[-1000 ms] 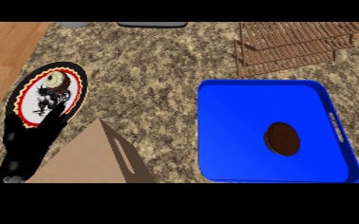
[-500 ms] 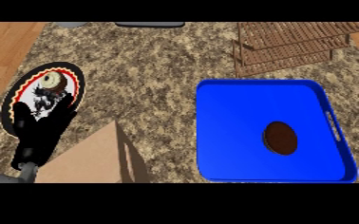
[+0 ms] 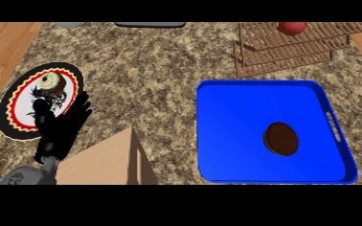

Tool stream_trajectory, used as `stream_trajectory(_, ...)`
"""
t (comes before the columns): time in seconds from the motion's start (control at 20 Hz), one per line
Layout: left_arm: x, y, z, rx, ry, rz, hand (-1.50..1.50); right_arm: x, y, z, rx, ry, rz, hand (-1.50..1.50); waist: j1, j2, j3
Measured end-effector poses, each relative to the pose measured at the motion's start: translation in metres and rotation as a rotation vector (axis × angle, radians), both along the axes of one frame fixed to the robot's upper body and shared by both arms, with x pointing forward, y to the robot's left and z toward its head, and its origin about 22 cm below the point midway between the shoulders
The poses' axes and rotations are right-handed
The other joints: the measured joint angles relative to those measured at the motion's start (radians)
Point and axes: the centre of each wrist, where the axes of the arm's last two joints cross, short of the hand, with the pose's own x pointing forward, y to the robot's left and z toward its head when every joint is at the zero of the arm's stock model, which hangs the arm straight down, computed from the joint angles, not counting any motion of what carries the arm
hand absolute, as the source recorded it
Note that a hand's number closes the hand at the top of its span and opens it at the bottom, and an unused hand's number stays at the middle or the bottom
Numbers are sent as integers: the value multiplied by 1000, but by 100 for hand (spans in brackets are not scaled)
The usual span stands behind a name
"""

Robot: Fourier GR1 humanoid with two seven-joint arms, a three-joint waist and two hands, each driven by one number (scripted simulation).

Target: Pick the bell pepper from the tray and place it in the tiered shelf

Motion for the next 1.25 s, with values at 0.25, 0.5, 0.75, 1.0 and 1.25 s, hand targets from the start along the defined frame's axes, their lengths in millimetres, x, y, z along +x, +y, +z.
stream_trajectory(0.25, 3, -2, -2, 1, -12, -11, 0, -6, -16, 10, 177, -12, -38, -150, 7, 1, 0)
stream_trajectory(0.5, 6, -5, -1, -6, -9, -18, 0, -21, -40, 30, 245, -72, -185, -150, 12, 4, -1)
stream_trajectory(0.75, 9, -8, 0, -12, -15, -17, 0, -44, -80, 34, 327, -104, -338, -150, 18, 8, 1)
stream_trajectory(1.0, 9, -9, -1, -13, -16, -16, 0, -70, -122, 27, 409, -110, -406, -150, 18, 9, 3)
stream_trajectory(1.25, 11, -10, -1, -11, -18, -20, 0, -100, -158, 22, 430, -101, -393, -150, 19, 13, 4)
